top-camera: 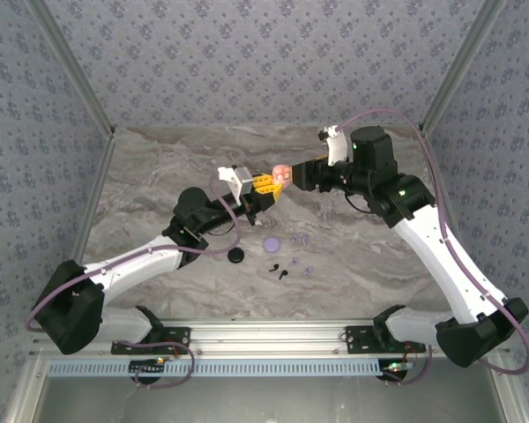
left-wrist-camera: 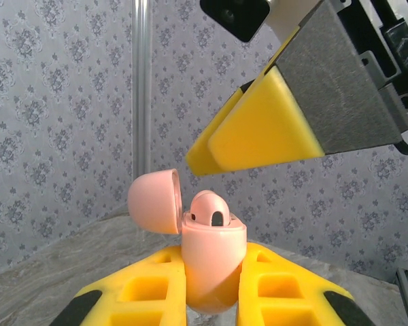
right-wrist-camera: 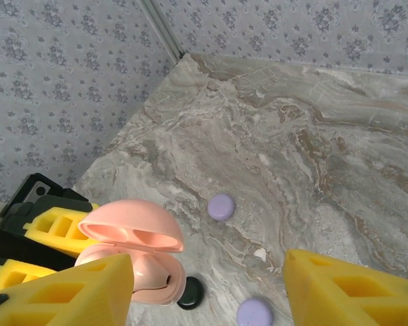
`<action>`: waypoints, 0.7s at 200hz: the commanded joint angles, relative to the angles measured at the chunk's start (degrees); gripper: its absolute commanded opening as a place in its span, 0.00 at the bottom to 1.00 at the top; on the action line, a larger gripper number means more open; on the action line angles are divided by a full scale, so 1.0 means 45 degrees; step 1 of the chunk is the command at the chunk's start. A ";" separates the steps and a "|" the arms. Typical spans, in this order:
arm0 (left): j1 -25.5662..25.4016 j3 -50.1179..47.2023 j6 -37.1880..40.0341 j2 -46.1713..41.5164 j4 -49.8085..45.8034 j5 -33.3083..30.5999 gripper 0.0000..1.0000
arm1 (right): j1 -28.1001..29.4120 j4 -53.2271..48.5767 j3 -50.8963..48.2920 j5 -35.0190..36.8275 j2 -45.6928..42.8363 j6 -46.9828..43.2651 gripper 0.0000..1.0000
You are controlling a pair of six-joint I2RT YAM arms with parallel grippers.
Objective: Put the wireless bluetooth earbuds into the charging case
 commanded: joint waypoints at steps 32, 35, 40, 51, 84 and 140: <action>-0.0108 0.0457 -0.0170 -0.0023 0.0578 0.0424 0.00 | -0.1245 0.2086 -0.0655 -0.4051 -0.0079 0.1856 0.81; -0.0124 0.0458 -0.0162 -0.0026 0.0582 0.0433 0.00 | -0.1221 0.2088 -0.0621 -0.4156 -0.0022 0.1881 0.83; -0.0119 0.0458 -0.0173 -0.0001 0.0581 0.0448 0.00 | -0.1202 0.2102 -0.0630 -0.4404 0.0041 0.1915 0.84; -0.0111 0.0482 -0.0181 0.0009 0.0564 0.0498 0.00 | -0.1123 0.2154 -0.0616 -0.4804 0.0254 0.2033 0.87; -0.0114 0.0536 -0.0282 0.0104 0.0583 0.0602 0.00 | -0.0797 0.2434 -0.0501 -0.5495 0.0785 0.2195 0.88; -0.0108 0.0536 -0.0327 0.0144 0.0456 0.0722 0.00 | -0.0611 0.3089 -0.0381 -0.6122 0.0677 0.2185 0.85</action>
